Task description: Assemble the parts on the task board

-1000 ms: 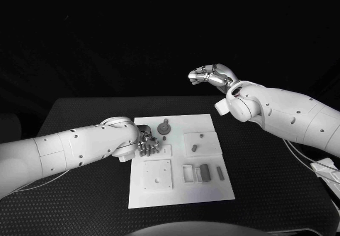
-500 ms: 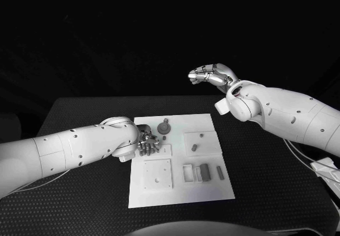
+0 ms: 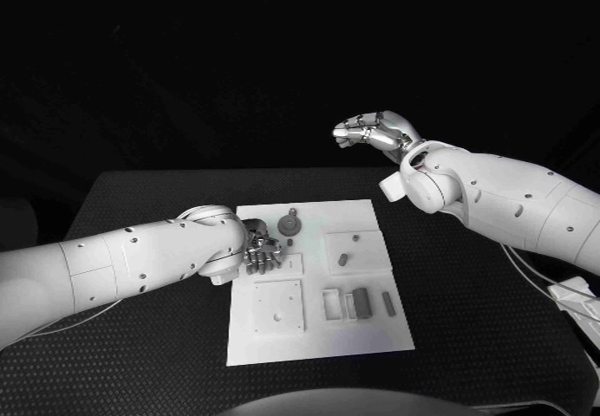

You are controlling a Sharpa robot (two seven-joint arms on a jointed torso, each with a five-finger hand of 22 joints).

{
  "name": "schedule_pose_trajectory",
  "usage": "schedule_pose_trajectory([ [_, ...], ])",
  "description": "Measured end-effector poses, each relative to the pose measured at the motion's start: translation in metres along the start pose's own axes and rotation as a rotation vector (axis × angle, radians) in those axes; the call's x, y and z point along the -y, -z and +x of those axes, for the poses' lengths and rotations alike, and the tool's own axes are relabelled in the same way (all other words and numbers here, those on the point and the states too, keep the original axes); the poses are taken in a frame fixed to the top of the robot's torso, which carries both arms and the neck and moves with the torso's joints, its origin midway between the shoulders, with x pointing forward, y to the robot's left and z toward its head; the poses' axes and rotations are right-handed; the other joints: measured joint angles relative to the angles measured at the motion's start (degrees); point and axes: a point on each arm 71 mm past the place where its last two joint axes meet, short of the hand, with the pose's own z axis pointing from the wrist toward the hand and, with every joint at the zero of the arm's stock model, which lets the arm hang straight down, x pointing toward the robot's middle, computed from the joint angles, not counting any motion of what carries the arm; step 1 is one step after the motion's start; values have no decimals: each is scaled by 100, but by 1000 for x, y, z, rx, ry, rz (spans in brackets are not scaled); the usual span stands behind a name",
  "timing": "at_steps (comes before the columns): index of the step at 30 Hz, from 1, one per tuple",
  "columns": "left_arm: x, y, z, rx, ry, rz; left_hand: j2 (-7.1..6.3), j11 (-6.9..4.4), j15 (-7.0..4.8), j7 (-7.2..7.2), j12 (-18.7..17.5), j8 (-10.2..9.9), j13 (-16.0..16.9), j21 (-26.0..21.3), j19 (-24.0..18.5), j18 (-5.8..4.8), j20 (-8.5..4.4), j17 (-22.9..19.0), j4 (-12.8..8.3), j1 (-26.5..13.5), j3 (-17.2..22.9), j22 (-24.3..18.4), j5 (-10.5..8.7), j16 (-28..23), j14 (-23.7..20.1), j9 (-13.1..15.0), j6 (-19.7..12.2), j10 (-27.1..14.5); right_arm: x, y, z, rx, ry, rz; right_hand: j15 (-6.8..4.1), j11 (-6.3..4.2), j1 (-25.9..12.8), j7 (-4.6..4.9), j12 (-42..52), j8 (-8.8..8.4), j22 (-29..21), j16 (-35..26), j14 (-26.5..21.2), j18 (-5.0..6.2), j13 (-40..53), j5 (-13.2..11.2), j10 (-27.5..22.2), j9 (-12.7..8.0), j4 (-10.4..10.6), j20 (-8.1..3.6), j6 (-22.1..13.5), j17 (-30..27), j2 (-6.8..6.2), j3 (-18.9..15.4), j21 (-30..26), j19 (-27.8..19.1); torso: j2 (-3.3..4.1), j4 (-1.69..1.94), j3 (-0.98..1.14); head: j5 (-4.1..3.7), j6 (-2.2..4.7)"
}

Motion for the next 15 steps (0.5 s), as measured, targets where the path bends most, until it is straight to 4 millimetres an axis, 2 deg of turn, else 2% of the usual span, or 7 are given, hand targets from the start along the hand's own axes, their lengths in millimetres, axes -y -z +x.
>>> schedule_pose_trajectory([
  [12, 1, 0, 0, 5, -5, -3, -417, -6, 22, -24, 0, 2, 0, -22, 2, 0, 2, -37, 84, 14, 59, 61, 3, 25, -21, 25, 25, 6, 0, 0, -1, 0, 0, 1, 0, 0, -24, 20, 0, 0, 7, 0, 0, 0, -6, 0, 0, 0, 0, -12, -19, -5, -24, 0, 0, -12, -1, 1, 0, -8, 8],
  [15, 1, 0, 1, 6, -5, -3, -559, -24, 22, -22, 0, 2, 0, -23, 10, 0, 10, -48, 145, -15, 15, 72, 25, 25, -21, 33, 22, -1, 0, 1, -1, 0, 0, 1, 0, 0, -24, 20, 0, 0, 12, 0, 0, 0, -13, 0, 0, 0, 0, -20, -20, -5, -24, 0, 0, -20, -1, 1, -2, -8, 9],
])
